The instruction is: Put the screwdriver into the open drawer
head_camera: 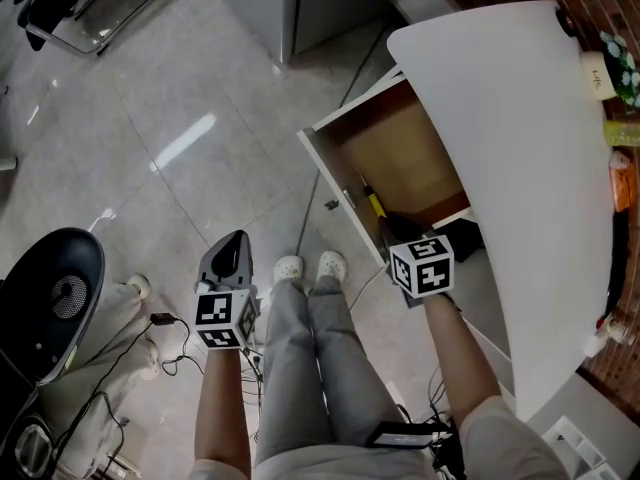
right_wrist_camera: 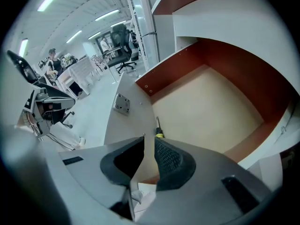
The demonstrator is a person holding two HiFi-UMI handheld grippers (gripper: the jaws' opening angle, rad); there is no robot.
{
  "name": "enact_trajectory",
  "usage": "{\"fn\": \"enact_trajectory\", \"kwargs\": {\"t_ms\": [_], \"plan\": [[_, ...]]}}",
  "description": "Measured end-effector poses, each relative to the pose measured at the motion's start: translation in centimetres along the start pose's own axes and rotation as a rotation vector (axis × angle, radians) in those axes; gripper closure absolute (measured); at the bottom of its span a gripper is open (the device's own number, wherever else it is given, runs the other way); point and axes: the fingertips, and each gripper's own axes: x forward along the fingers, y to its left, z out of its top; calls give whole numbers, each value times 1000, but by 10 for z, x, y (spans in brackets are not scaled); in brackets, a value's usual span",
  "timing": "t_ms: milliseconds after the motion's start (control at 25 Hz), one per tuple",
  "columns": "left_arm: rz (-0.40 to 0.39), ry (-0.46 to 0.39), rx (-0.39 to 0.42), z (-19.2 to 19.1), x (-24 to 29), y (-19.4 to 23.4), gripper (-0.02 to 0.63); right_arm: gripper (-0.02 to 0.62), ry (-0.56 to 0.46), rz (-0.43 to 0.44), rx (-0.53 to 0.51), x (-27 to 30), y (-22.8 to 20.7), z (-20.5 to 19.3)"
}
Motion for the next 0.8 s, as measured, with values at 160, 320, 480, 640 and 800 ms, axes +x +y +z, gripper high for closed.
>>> {"fn": "enact_trajectory", "kwargs": {"t_ms": [160,320,480,640,800], "plan": [[-2,7,5,2,-3,-2,595,525,-4,-7,21,-3,-4,1],[7,3,3,10,-10,-2,595,525,-19,-18,37,-15,-8,8],[12,2,10,24,-22,-4,595,525,-37,-25,35,-33,-7,21],[10,10,33,37,-33,-7,595,525,-57,-24,15,-52,-1,33],[13,-4,46,55,-46,-8,595,525,-67,-27,-6,-71,5,42]]}}
